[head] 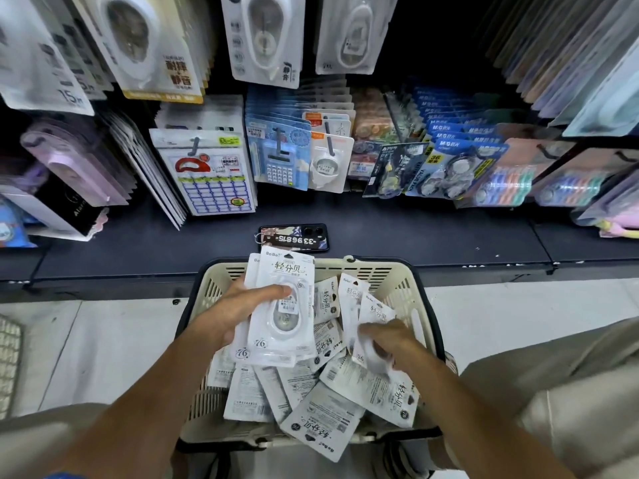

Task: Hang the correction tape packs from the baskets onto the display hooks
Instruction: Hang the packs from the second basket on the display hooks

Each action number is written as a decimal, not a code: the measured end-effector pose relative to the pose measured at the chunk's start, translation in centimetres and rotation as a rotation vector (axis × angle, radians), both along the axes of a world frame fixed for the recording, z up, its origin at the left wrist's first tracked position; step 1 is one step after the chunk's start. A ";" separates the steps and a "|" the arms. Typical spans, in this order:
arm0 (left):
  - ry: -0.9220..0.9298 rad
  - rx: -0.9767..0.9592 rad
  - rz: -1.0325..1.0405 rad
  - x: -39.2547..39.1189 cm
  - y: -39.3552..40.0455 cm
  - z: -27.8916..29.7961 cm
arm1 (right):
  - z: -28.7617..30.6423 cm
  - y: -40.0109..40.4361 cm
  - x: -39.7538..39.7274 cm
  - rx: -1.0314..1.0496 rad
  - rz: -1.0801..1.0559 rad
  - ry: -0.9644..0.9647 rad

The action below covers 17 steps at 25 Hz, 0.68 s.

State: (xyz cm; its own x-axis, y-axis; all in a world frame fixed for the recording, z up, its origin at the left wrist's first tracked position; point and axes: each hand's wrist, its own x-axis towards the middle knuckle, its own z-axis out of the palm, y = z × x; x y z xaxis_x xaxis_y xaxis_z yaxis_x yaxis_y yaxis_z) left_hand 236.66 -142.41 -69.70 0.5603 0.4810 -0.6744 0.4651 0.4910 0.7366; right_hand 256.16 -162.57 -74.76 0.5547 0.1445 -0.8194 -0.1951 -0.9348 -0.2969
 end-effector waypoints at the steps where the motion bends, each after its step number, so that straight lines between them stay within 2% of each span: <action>1: 0.002 -0.001 0.013 0.1 0.0 0.2 | 0.3 0.1 -0.1 0.082 -0.059 0.010; 3: -0.032 0.010 0.039 0.6 0.2 0.9 | 0.8 0.7 -0.2 0.241 -0.035 -0.158; 5: -0.112 0.033 0.113 1.4 0.7 2.0 | 0.8 1.4 -0.8 0.289 0.141 -0.325; 7: -0.203 0.064 0.159 2.7 0.8 4.3 | 0.8 2.0 -1.1 0.276 0.212 -0.250; 9: -0.301 0.111 0.165 4.1 1.0 8.0 | 1.2 2.0 -0.3 0.285 0.400 -0.110; 12: -0.390 0.205 0.145 5.7 1.7 15.0 | 3.4 2.0 1.3 0.496 0.452 -0.135; 14: -0.424 0.263 0.165 5.8 3.0 19.2 | 8.4 3.2 2.1 0.595 0.296 -0.041; 15: -0.449 0.281 0.181 5.7 3.8 21.0 | 10.7 3.9 3.2 0.695 0.246 -0.065; 17: -0.524 0.284 0.210 5.0 5.4 23.9 | 16.7 4.8 4.9 1.025 0.137 -0.142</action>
State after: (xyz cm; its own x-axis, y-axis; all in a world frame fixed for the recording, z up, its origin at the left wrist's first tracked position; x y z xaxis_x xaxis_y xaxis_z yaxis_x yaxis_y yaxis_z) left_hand 241.70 -137.05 -45.77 0.6556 0.7368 -0.1654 -0.0782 0.2840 0.9556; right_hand 261.03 -157.73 -58.06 0.5623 0.8031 -0.1970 -0.0079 -0.2330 -0.9724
